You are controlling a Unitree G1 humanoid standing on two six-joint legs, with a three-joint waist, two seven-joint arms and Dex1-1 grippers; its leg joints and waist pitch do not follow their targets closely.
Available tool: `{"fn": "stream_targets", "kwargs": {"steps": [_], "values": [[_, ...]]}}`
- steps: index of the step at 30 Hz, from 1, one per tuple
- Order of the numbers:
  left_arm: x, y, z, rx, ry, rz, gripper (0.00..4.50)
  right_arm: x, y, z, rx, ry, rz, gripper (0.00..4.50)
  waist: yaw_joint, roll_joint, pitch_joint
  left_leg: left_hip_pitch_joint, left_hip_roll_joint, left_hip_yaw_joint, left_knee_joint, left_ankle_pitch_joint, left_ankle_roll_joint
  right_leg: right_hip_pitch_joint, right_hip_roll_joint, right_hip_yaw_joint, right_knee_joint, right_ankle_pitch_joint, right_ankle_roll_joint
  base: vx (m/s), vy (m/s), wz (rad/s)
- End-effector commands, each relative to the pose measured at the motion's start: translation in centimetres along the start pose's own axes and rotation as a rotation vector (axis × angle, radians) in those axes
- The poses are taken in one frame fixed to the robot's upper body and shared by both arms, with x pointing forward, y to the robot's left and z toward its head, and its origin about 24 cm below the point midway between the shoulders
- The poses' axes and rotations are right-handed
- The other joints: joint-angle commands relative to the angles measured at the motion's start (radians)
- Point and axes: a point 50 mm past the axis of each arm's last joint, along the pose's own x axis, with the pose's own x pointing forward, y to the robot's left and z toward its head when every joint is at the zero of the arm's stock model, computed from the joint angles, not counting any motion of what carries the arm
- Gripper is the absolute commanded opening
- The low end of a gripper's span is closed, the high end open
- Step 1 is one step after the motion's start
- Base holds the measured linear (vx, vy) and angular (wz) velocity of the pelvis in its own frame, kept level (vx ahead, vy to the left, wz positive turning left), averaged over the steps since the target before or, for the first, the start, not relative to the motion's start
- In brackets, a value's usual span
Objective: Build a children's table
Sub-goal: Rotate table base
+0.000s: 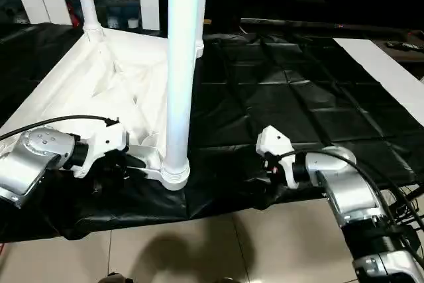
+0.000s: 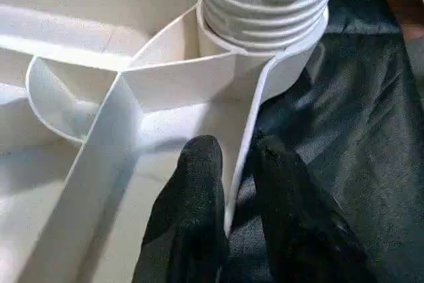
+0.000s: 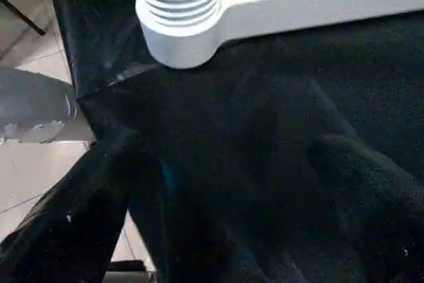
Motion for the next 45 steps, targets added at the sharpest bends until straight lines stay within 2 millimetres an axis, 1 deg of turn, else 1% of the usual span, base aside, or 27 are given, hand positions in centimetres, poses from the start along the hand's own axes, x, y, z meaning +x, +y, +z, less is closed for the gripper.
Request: {"fn": "stream_targets", "kwargs": {"steps": [1,3,4,6,8,12,14,15,18,19,21,23,24,25,27,31,32,34,36,37,39,40,41,42,43,44,45], "values": [[0.2,0.0,-0.1,-0.004,0.026,-0.019,1.05,-0.4,-0.1,0.2,-0.007,0.007,-0.012,4.5,0.0,0.027,-0.065,0.029,-0.015,0.003,-0.078,-0.413,-0.04,0.026,-0.01,0.005,-0.079,-0.297,-0.193,0.0,0.0,0.0],[0.2,0.0,-0.1,-0.011,0.02,-0.021,0.78,-0.4,-0.1,0.2,-0.007,0.007,-0.012,4.5,0.0,0.027,-0.065,0.03,-0.015,0.003,-0.078,-0.41,-0.04,0.026,-0.01,0.005,-0.078,-0.291,-0.196,0.0,0.0,0.0],[0.2,0.0,0.1,-0.026,0.009,-0.025,0.69,-0.4,-0.1,0.2,-0.007,0.007,-0.013,4.5,0.0,0.031,-0.065,0.031,-0.015,0.004,-0.077,-0.414,-0.042,0.025,-0.009,0.005,-0.077,-0.293,-0.198,0.0,0.0,0.0],[0.2,-0.1,0.2,-0.045,0.001,-0.032,0.58,-0.3,-0.1,0.2,-0.006,0.007,-0.015,4.5,0.0,0.027,-0.066,0.029,-0.016,0.004,-0.077,-0.406,-0.039,0.027,-0.009,0.005,-0.077,-0.284,-0.201,0.0,0.0,0.0],[0.7,0.2,0.8,-0.116,-0.043,-0.001,0.46,-0.1,-0.1,0.1,0.003,0.0,-0.033,4.5,-0.002,0.03,-0.066,0.029,-0.015,0.005,-0.077,-0.397,-0.043,0.028,-0.009,0.005,-0.073,-0.266,-0.208,0.0,0.0,0.0],[1.4,0.9,1.7,-0.133,-0.101,0.063,0.19,0.2,-0.4,-0.1,0.019,-0.004,-0.081,4.5,-0.002,0.027,-0.067,0.027,-0.017,0.006,-0.075,-0.38,-0.034,0.03,-0.009,0.005,-0.077,-0.255,-0.212,0.0,0.0,0.0],[2.5,1.8,2.5,-0.156,-0.135,0.162,0.07,0.7,-1.0,-0.1,0.041,-0.03,-0.175,4.5,-0.005,0.027,-0.067,0.026,-0.02,0.007,-0.073,-0.379,-0.035,0.029,-0.008,0.005,-0.079,-0.263,-0.207,0.0,0.0,0.0],[3.1,2.0,2.8,-0.167,-0.152,0.188,0.03,1.0,-1.3,-0.1,0.046,-0.039,-0.221,4.5,-0.007,0.023,-0.07,0.024,-0.021,0.005,-0.071,-0.383,-0.038,0.033,-0.01,0.003,-0.079,-0.279,-0.199,0.0,0.0,0.0],[3.8,2.2,3.1,-0.169,-0.165,0.205,0.03,1.3,-1.5,-0.1,0.046,-0.044,-0.256,4.5,-0.013,0.02,-0.069,0.02,-0.023,0.003,-0.072,-0.378,-0.039,0.035,-0.01,0.002,-0.084,-0.311,-0.18,0.0,0.0,0.0],[4.3,2.4,3.2,-0.158,-0.163,0.228,0.03,1.5,-1.5,-0.1,0.049,-0.047,-0.264,4.5,-0.017,0.022,-0.069,0.014,-0.024,0.002,-0.073,-0.369,-0.037,0.039,-0.01,0.001,-0.085,-0.306,-0.175,0.0,0.0,0.0],[4.5,2.5,3.3,-0.151,-0.159,0.247,0.03,1.6,-1.4,-0.2,0.052,-0.048,-0.267,4.5,-0.016,0.023,-0.07,0.02,-0.024,0.003,-0.07,-0.365,-0.027,0.035,-0.007,0.002,-0.086,-0.286,-0.177,0.0,0.0,0.0],[4.9,2.4,3.5,-0.065,-0.183,0.233,0.03,1.8,-1.2,-0.2,0.054,-0.052,-0.266,4.5,-0.014,0.023,-0.07,0.022,-0.024,0.004,-0.069,-0.361,-0.018,0.035,-0.007,0.003,-0.086,-0.281,-0.183,0.0,0.0,0.0],[4.9,2.3,3.6,-0.059,-0.186,0.232,0.03,1.8,-1.2,-0.2,0.055,-0.053,-0.267,4.5,-0.012,0.025,-0.07,0.022,-0.023,0.003,-0.07,-0.358,-0.016,0.035,-0.008,0.003,-0.086,-0.273,-0.186,0.0,0.0,0.0],[5.0,2.3,3.5,0.001,-0.192,0.231,0.03,1.9,-1.1,-0.2,0.055,-0.054,-0.268,4.5,-0.01,0.033,-0.071,0.024,-0.022,0.002,-0.07,-0.355,-0.018,0.035,-0.008,0.003,-0.084,-0.253,-0.193,0.0,0.0,0.0],[4.9,2.3,3.2,0.041,-0.191,0.234,0.03,2.0,-1.0,-0.2,0.054,-0.055,-0.271,4.5,-0.01,0.029,-0.07,0.023,-0.022,0.003,-0.071,-0.356,-0.016,0.036,-0.006,0.002,-0.085,-0.242,-0.195,0.0,0.0,0.0],[4.4,2.4,3.1,0.046,-0.231,0.222,0.03,2.1,-0.9,-0.3,0.054,-0.056,-0.272,4.5,-0.004,0.032,-0.068,0.026,-0.02,0.003,-0.073,-0.373,-0.022,0.034,-0.009,0.003,-0.084,-0.267,-0.196,0.0,0.0,0.0],[4.3,2.4,3.0,0.047,-0.218,0.219,0.47,2.1,-1.0,-0.3,0.054,-0.056,-0.273,4.5,-0.003,0.032,-0.067,0.027,-0.02,0.003,-0.074,-0.378,-0.024,0.033,-0.009,0.003,-0.083,-0.27,-0.197,0.0,0.0,0.0],[3.9,2.4,2.2,0.073,-0.152,0.237,0.47,2.2,-0.9,-0.2,0.055,-0.062,-0.274,4.5,-0.002,0.034,-0.066,0.027,-0.02,0.003,-0.074,-0.384,-0.026,0.032,-0.01,0.003,-0.084,-0.28,-0.195,0.0,0.0,0.0],[3.7,2.5,2.0,0.086,-0.148,0.272,0.69,2.2,-0.8,-0.2,0.055,-0.067,-0.276,4.5,-0.001,0.034,-0.065,0.026,-0.019,0.001,-0.076,-0.393,-0.028,0.031,-0.01,0.003,-0.084,-0.295,-0.187,0.0,0.0,0.0],[3.0,2.7,1.9,0.058,-0.198,0.332,0.69,2.3,-0.8,0.0,0.066,-0.094,-0.29,4.5,-0.002,0.03,-0.066,0.024,-0.018,0.001,-0.076,-0.39,-0.031,0.033,-0.012,0.003,-0.083,-0.299,-0.184,0.0,0.0,0.0],[2.6,2.6,1.9,0.033,-0.243,0.357,0.69,2.3,-0.7,0.1,0.079,-0.115,-0.305,4.5,-0.004,0.03,-0.064,0.022,-0.018,0.001,-0.077,-0.385,-0.033,0.035,-0.013,0.003,-0.081,-0.298,-0.186,0.0,0.0,0.0],[1.9,2.6,2.3,-0.012,-0.321,0.408,0.69,2.3,-0.7,0.2,0.101,-0.144,-0.333,4.5,-0.006,0.033,-0.064,0.025,-0.019,0.001,-0.076,-0.396,-0.031,0.03,-0.011,0.003,-0.085,-0.314,-0.183,0.0,0.0,0.0],[1.6,2.5,2.6,-0.042,-0.386,0.432,0.69,2.2,-0.7,0.4,0.114,-0.169,-0.356,4.5,-0.006,0.029,-0.066,0.022,-0.016,0.001,-0.076,-0.381,-0.033,0.034,-0.014,0.005,-0.078,-0.29,-0.195,0.0,0.0,0.0],[1.6,2.5,2.6,-0.042,-0.386,0.432,0.69,2.2,-0.7,0.4,0.114,-0.169,-0.356,4.5,-0.005,0.03,-0.065,0.024,-0.017,0.002,-0.076,-0.382,-0.03,0.029,-0.012,0.004,-0.081,-0.293,-0.197,0.0,0.0,0.0],[0.5,2.1,3.6,-0.126,-0.552,0.475,0.69,1.9,-0.9,1.0,0.159,-0.246,-0.404,4.5,-0.006,0.026,-0.065,0.026,-0.017,0.004,-0.074,-0.387,-0.03,0.028,-0.01,0.004,-0.079,-0.296,-0.199,0.0,0.0,0.0],[0.0,1.8,3.9,-0.17,-0.623,0.492,0.69,1.7,-0.8,1.3,0.178,-0.287,-0.418,4.5,-0.004,0.027,-0.065,0.022,-0.015,0.002,-0.077,-0.377,-0.03,0.033,-0.014,0.005,-0.075,-0.283,-0.207,0.0,0.0,0.0],[-0.5,1.5,4.0,-0.204,-0.677,0.514,0.69,1.4,-0.9,1.5,0.198,-0.32,-0.443,4.5,-0.002,0.028,-0.062,0.026,-0.014,0.004,-0.077,-0.386,-0.028,0.026,-0.011,0.003,-0.08,-0.291,-0.211,0.0,0.0,0.0]]}}
